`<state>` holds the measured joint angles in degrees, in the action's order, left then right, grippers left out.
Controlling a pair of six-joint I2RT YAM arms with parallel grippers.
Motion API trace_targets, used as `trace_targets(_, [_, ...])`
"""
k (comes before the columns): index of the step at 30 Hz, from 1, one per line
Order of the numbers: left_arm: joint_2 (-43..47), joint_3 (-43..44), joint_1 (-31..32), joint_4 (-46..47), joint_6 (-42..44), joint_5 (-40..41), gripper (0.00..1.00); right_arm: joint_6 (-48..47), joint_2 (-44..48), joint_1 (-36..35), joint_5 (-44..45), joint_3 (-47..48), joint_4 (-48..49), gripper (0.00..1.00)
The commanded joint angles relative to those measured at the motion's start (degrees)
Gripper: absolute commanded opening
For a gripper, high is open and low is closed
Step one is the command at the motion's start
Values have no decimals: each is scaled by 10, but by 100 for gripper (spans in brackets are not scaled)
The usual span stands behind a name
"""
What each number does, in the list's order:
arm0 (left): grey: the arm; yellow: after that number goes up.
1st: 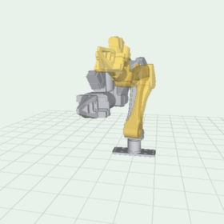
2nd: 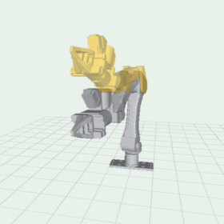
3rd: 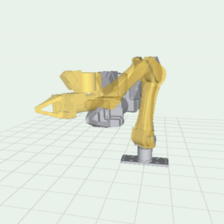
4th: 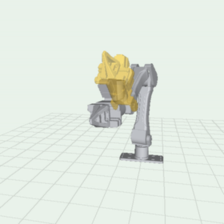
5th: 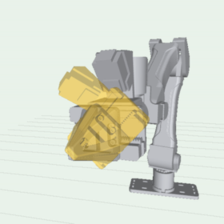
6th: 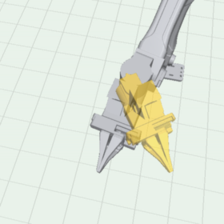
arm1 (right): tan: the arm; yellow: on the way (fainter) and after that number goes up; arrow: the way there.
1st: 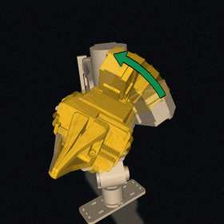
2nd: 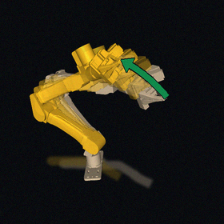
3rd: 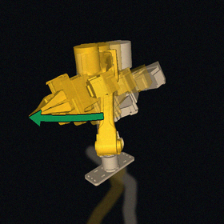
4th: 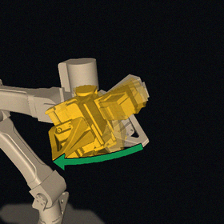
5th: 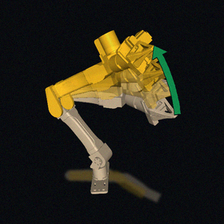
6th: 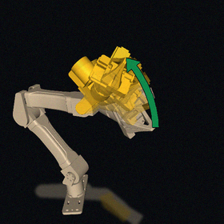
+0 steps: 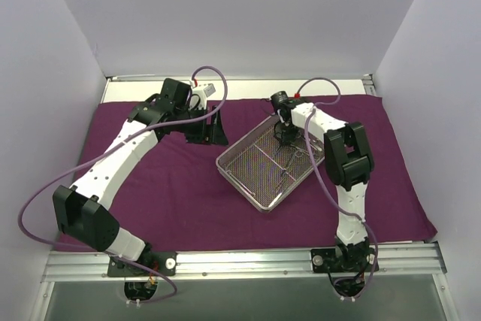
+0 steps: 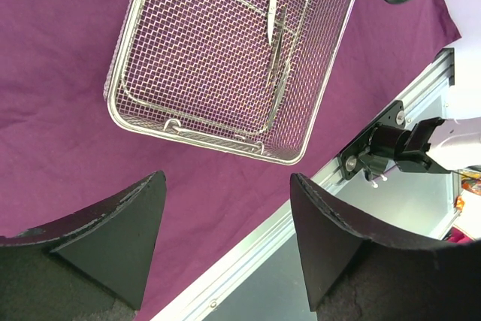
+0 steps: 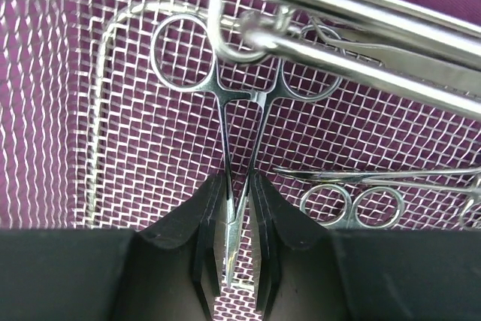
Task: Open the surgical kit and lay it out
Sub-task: Pick up the medical item from the container.
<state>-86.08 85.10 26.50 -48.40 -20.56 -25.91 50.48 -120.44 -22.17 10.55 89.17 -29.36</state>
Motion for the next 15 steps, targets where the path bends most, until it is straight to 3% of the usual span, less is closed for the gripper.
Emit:
trace_targets(1, [23, -9, -3, 30, -19, -7, 75, -57, 31, -20, -34, -22, -26, 0])
trace_targets(9, [13, -18, -4, 73, -67, -43, 75, -160, 135, -25, -112, -39, 9, 0])
trace_targets(15, [-6, -20, -5, 112, -106, -83, 75, -233, 203, -20, -238, -115, 112, 0])
